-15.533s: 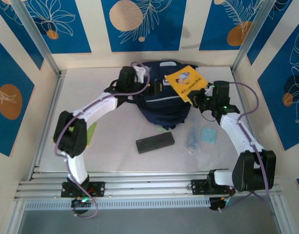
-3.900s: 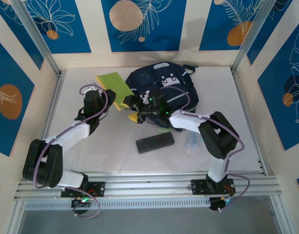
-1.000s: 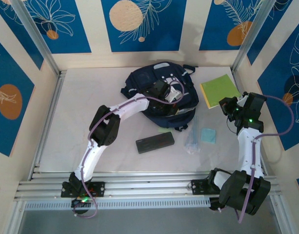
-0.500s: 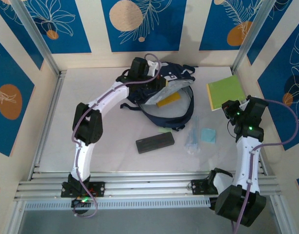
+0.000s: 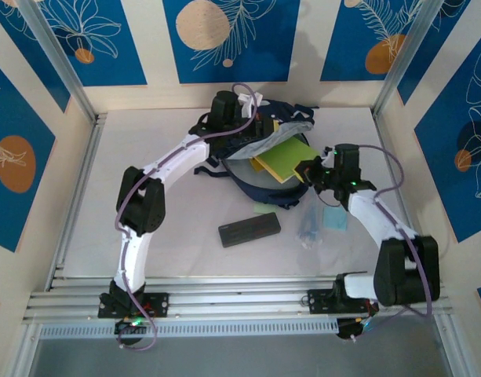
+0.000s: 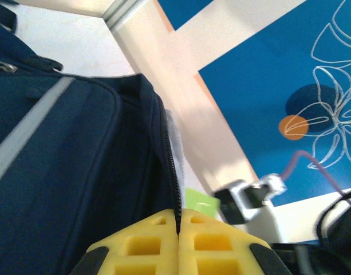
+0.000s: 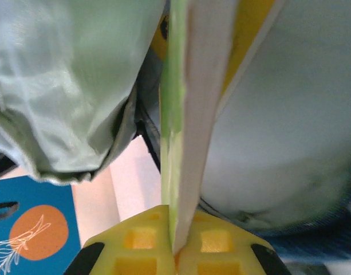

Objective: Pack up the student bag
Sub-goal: Place the book in the student bag.

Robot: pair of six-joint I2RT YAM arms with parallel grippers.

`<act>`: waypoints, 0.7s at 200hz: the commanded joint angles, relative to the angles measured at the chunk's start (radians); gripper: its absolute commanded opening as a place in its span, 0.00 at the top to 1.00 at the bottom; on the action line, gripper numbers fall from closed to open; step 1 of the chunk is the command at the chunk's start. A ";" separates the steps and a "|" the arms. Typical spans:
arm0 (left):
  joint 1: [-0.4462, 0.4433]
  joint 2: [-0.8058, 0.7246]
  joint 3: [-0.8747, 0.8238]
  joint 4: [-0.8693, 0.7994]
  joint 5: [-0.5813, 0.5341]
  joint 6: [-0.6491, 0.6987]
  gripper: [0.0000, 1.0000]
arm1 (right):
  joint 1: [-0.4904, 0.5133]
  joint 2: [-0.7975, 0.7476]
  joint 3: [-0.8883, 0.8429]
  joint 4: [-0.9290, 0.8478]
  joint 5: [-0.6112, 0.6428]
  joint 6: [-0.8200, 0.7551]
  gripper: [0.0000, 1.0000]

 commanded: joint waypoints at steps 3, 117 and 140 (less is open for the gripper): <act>-0.020 -0.118 -0.067 0.228 0.037 -0.109 1.00 | 0.061 0.106 0.043 0.337 0.039 0.138 1.00; -0.033 -0.199 -0.267 0.338 -0.100 -0.156 1.00 | 0.119 0.443 0.171 0.388 0.065 0.152 0.40; -0.033 -0.171 -0.268 0.319 -0.128 -0.138 1.00 | 0.104 0.303 0.112 0.178 0.076 0.075 0.28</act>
